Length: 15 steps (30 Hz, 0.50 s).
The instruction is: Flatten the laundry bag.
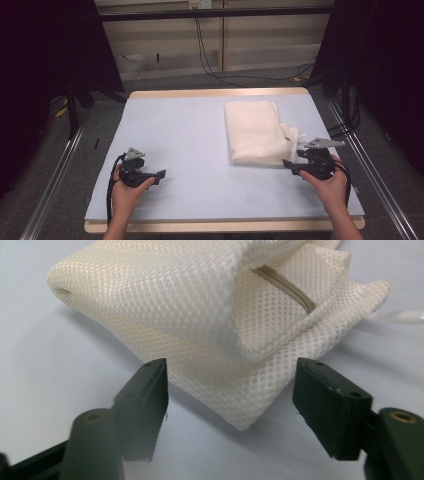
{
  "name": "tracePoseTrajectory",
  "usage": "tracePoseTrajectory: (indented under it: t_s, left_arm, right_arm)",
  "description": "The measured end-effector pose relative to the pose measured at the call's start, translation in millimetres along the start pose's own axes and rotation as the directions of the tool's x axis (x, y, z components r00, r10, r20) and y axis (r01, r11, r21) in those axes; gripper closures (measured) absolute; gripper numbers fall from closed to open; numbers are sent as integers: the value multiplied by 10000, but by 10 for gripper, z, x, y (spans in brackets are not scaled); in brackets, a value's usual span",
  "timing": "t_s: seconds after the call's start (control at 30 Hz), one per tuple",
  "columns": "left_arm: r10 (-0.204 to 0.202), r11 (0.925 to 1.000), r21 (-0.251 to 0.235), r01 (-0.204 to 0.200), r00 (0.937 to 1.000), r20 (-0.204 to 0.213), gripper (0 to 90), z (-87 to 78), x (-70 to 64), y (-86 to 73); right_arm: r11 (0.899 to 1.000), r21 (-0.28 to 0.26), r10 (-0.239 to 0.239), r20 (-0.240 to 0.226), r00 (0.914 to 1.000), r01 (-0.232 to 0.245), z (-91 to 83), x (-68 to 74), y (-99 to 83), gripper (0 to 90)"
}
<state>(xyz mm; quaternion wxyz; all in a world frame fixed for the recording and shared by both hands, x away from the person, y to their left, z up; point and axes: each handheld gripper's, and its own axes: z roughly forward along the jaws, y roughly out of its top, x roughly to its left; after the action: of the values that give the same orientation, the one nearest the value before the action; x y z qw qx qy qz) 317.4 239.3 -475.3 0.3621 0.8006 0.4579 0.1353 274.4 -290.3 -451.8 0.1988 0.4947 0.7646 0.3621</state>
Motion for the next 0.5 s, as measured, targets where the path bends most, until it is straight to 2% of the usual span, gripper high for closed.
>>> tracePoseTrajectory:
  t_s: [0.07,0.1,0.17,0.23,0.3,0.37,0.4,0.47,0.5]
  left_arm:
    - [81,10000,36,-81,10000,49,62,7,-11,8]
    - [129,9999,33,-129,9999,30,64,13,-23,18]
    - [219,9998,28,-219,9998,34,64,4,-28,18]
    - [148,9999,46,-148,9998,103,64,-17,-15,-1]
    - [55,10000,53,-55,10000,-26,64,-56,15,-33]
    - [-179,9998,-123,179,9998,12,64,-88,28,-56]
    - [-134,9999,-64,134,9999,85,64,-114,42,-69]
    - [-212,9997,-103,212,9998,-36,65,-150,48,-96]
    - [-199,9997,-171,197,9997,-107,67,-177,50,-113]
  right_arm:
    - [9999,-56,-102,-5,9999,102,16,2,10,334]
    - [9999,-93,-116,-109,9999,115,20,13,22,393]
    - [9998,-82,-155,-149,9998,153,30,33,46,418]
    - [9998,35,-181,-73,9998,181,47,36,67,454]
    - [9999,40,-109,128,9999,108,64,26,75,496]
    - [9998,84,-157,41,9999,157,88,9,85,517]
    - [9998,165,-104,104,9999,102,97,10,90,541]
    - [9991,319,-271,220,9994,264,121,0,101,567]
    - [9991,249,-357,237,9991,351,133,-5,118,617]
